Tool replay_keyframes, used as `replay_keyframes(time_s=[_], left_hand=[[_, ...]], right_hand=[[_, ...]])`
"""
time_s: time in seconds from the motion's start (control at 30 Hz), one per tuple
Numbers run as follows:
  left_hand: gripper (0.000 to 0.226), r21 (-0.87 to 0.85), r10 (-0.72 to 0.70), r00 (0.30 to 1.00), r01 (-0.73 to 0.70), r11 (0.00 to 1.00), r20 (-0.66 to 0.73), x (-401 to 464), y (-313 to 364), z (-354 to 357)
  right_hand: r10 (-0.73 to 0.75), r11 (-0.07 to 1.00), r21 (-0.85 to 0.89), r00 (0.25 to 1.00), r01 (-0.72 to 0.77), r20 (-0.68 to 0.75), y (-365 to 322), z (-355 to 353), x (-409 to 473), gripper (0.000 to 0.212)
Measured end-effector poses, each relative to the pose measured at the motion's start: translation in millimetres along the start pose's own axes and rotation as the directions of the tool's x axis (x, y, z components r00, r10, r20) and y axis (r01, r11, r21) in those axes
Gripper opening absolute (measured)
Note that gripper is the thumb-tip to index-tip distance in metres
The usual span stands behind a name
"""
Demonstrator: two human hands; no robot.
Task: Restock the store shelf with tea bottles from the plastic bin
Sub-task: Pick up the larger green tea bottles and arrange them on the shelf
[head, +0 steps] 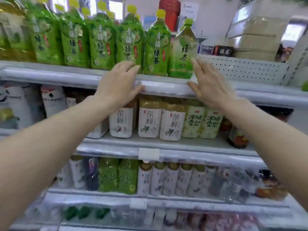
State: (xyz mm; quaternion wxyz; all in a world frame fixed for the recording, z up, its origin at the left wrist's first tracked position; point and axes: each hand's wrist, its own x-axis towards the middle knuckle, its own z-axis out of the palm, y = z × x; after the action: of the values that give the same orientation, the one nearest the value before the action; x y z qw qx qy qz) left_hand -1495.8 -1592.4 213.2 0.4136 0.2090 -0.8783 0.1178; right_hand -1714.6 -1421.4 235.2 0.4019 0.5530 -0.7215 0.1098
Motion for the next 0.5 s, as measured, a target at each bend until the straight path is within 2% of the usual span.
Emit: replay_keyframes(time_s=[0.23,0.33,0.5], left_hand=[[0.051,-0.088,-0.062,0.998,0.064,0.994,0.034,-147,-12,30],[0.047,-0.151,-0.101,0.982,0.125,0.981,0.159,-232,-16,64],[0.041,-0.203,-0.193,0.907,0.283,0.937,0.375,-390,-8,125]], right_hand=[[0.001,0.995,0.1,0.997,-0.009,0.079,-69,38,-144,0.058],[0.001,0.981,0.193,0.984,-0.036,0.176,-105,79,-225,0.053],[-0.061,0.932,0.349,0.913,-0.092,0.403,-171,145,-357,0.05]])
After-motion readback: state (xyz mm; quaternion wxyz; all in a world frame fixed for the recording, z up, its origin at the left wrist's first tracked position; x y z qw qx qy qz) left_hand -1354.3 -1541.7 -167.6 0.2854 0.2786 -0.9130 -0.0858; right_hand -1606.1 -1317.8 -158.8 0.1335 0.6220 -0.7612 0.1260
